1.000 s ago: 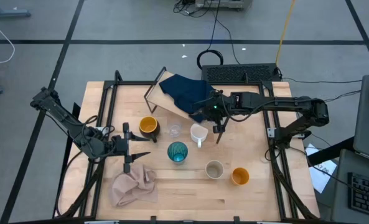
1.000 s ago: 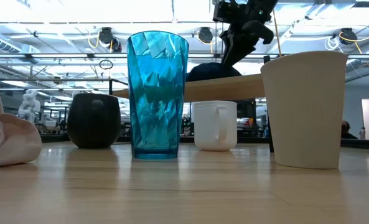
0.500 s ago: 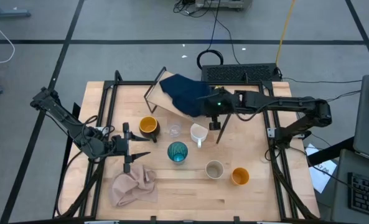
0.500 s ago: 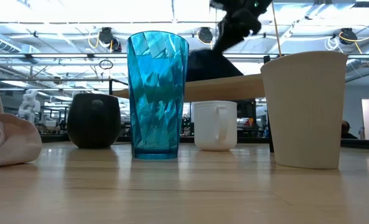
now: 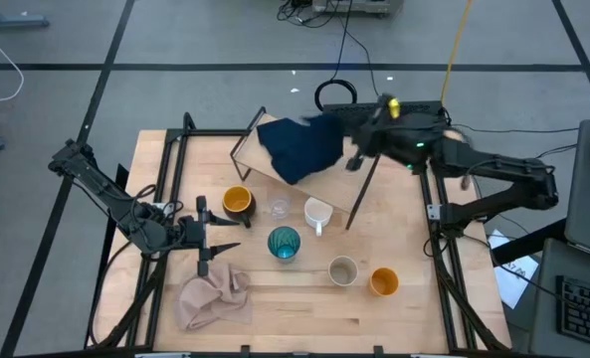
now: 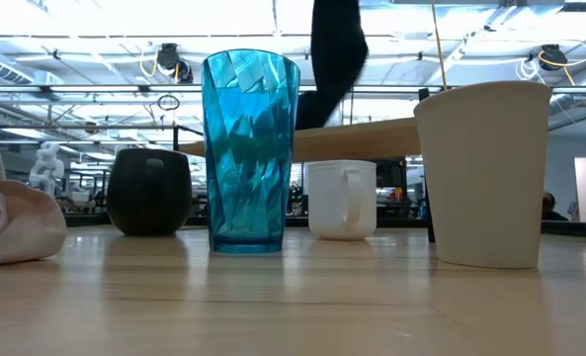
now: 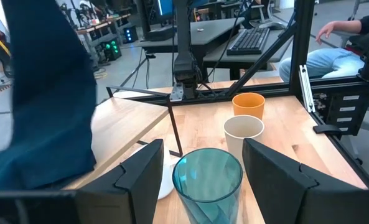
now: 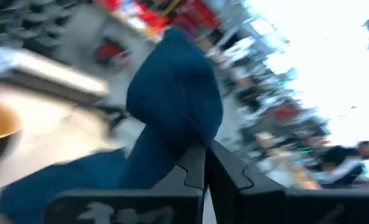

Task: Stack small to large cups/mugs on shelf
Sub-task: Remove the dark blue microfiber cloth from the shelf

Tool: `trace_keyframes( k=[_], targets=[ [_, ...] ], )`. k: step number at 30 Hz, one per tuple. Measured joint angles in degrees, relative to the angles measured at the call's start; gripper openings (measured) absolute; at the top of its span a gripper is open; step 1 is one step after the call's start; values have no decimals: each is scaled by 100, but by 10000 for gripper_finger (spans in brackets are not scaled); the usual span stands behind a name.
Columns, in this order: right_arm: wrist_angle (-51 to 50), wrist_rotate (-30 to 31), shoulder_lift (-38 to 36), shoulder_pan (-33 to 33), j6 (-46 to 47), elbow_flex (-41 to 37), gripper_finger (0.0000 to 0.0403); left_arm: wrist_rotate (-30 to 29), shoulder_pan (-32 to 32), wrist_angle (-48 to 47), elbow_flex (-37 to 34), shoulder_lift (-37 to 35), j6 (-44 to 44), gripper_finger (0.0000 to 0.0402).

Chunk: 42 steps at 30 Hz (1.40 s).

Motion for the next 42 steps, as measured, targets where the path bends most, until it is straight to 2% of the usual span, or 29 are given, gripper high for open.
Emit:
trace_keyframes(
  k=[7,13,24,30,34,42],
  targets=[
    [1148,849,-321,0,-1392,6,0,0,0,-37,0,0,-41,218],
    [1562,998,-325,0,-1918,536,0,0,0,-109,0,-1,-119,218],
    [1383,1032,218,218,-2819,2230,0,0,0,-120,0,-1,-164,218],
    [1344,1934,639,448,-4386,2987,0,0,0,-162,0,-1,-169,218],
    [1424,2226,868,505,-5182,3559,0,0,0,-160,0,-1,-170,218],
    [1416,2703,932,525,-5742,4246,0,0,0,-184,0,-1,-272,218]
  ],
)
